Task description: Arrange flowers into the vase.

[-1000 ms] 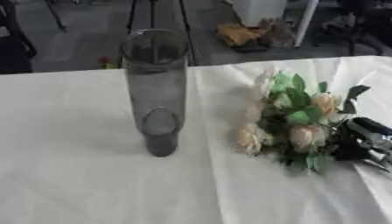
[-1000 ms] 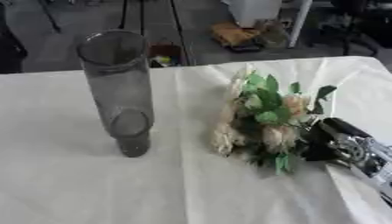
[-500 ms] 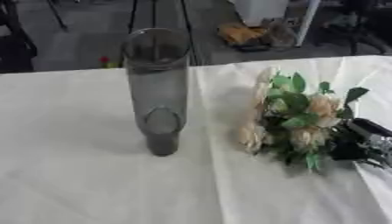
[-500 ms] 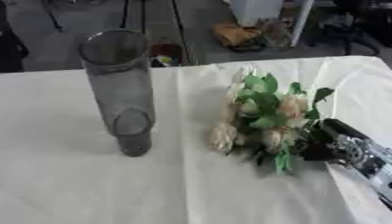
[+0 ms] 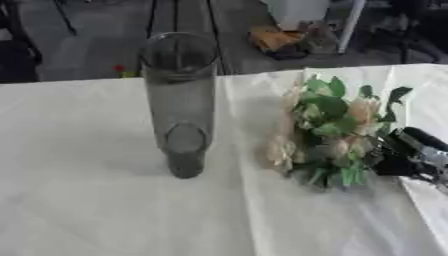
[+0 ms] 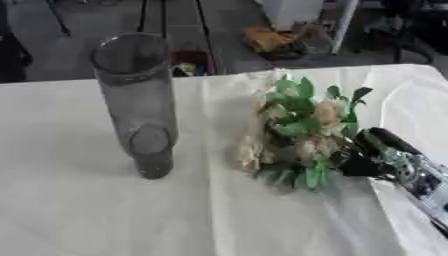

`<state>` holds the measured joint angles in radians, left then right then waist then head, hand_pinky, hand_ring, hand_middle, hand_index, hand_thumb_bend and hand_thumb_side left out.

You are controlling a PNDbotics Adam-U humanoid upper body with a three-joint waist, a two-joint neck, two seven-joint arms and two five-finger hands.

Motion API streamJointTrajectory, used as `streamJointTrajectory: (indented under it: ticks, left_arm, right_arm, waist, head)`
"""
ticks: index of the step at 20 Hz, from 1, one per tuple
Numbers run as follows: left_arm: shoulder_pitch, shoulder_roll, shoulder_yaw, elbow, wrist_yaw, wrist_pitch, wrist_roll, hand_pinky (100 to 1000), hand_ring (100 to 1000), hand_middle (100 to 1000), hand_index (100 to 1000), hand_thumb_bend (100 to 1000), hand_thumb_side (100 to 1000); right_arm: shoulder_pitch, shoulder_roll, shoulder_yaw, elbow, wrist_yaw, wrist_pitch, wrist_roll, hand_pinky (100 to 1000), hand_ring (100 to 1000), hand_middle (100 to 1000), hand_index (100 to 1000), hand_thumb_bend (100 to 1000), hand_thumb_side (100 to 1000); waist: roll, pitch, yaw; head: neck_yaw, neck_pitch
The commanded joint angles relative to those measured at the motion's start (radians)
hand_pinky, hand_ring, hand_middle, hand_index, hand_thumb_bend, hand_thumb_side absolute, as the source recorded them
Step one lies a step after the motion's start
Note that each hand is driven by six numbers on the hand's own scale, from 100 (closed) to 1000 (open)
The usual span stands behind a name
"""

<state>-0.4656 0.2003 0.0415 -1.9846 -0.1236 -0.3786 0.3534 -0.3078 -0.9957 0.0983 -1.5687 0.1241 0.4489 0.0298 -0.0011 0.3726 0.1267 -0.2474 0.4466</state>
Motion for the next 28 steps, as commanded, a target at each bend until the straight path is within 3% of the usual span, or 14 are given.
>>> streamJointTrajectory:
  ticks: [1,9,17,28]
  left_arm:
    - [-0.012,0.005,-0.001,-0.015,0.002,0.001,0.0,735,788,771,833,100,1000]
    - [-0.01,0.005,0.001,-0.015,0.002,0.003,0.001,736,788,768,831,100,1000]
    - [-0.006,0.009,0.001,-0.015,0.001,0.003,0.004,735,789,768,831,100,1000]
    - [0.0,0.01,-0.004,-0.015,0.005,0.005,0.002,735,784,768,831,100,1000]
  right_arm:
    - [-0.012,-0.033,-0.026,-0.036,-0.038,0.012,-0.028,100,120,100,109,100,341]
    - [-0.014,-0.023,-0.058,-0.097,-0.181,0.031,-0.124,100,113,100,100,100,337]
    - [-0.05,-0.034,-0.115,-0.238,-0.311,0.064,-0.238,100,111,100,100,100,315]
    - [-0.184,-0.037,-0.114,-0.315,-0.429,0.081,-0.327,100,104,100,100,100,328]
  waist:
    - [-0.003,-0.02,-0.004]
    - [-0.003,-0.021,-0.008]
    - [-0.004,-0.025,-0.012]
    - [-0.012,-0.035,-0.004]
  head:
    - [0.002,-0.009]
    - [0.006,-0.01]
    - [0.011,-0.003]
    - [0.007,0.001]
